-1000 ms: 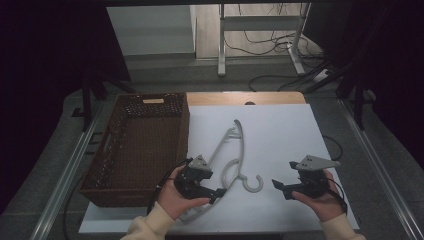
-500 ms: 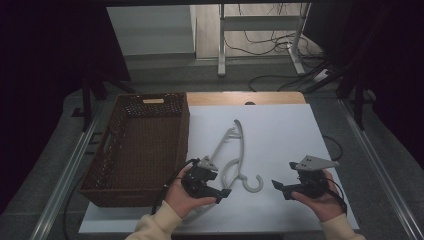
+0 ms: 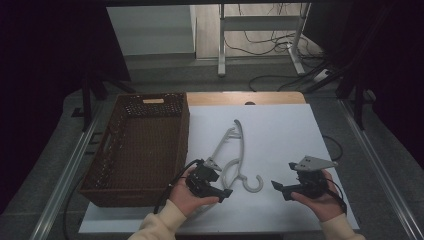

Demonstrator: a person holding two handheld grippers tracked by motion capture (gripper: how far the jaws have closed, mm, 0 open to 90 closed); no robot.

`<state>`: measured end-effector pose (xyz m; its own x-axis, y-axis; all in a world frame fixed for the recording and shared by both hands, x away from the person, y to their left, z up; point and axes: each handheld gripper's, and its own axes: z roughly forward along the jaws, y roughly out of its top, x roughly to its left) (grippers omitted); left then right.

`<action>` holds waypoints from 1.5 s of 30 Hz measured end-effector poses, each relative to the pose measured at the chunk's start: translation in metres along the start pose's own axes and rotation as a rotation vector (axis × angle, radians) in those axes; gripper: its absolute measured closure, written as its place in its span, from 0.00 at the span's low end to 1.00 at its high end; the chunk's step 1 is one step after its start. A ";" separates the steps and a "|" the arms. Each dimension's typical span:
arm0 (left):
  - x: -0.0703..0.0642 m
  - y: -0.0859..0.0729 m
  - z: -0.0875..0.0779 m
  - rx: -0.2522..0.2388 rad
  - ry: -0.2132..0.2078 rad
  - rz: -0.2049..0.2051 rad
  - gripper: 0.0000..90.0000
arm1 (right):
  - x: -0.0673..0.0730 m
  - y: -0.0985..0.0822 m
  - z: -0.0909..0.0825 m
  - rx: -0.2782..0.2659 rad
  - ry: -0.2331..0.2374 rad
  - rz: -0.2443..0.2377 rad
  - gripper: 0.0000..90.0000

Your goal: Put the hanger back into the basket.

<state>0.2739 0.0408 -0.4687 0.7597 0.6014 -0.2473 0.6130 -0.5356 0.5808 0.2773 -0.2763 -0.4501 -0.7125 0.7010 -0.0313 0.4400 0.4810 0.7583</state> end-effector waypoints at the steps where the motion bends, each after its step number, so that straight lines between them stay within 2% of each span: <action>1: 0.000 -0.001 0.001 0.003 0.000 -0.003 0.33 | 0.000 0.000 0.000 0.001 -0.001 -0.001 0.14; 12: 0.004 -0.005 0.013 0.040 -0.030 -0.031 0.35 | 0.000 0.000 0.001 0.003 0.002 -0.007 0.14; 23: 0.005 -0.007 0.032 0.094 -0.031 -0.066 0.39 | -0.001 0.000 -0.001 0.003 -0.004 0.001 0.14; 30: 0.008 -0.006 0.041 0.117 -0.046 -0.081 0.46 | -0.001 -0.001 0.000 0.006 -0.002 -0.001 0.14; 35: 0.010 -0.004 0.046 0.125 -0.042 -0.101 0.52 | -0.002 -0.001 0.000 0.005 -0.002 0.000 0.14; 39: 0.011 -0.002 0.047 0.127 -0.045 -0.102 0.56 | -0.002 -0.001 0.000 0.004 -0.003 -0.004 0.14; 45: 0.008 -0.002 0.048 0.130 -0.012 -0.094 0.61 | -0.002 -0.001 0.000 0.005 -0.003 -0.003 0.14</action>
<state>0.2893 0.0186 -0.5095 0.6997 0.6457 -0.3057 0.7038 -0.5497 0.4500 0.2786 -0.2781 -0.4504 -0.7123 0.7010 -0.0352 0.4406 0.4857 0.7550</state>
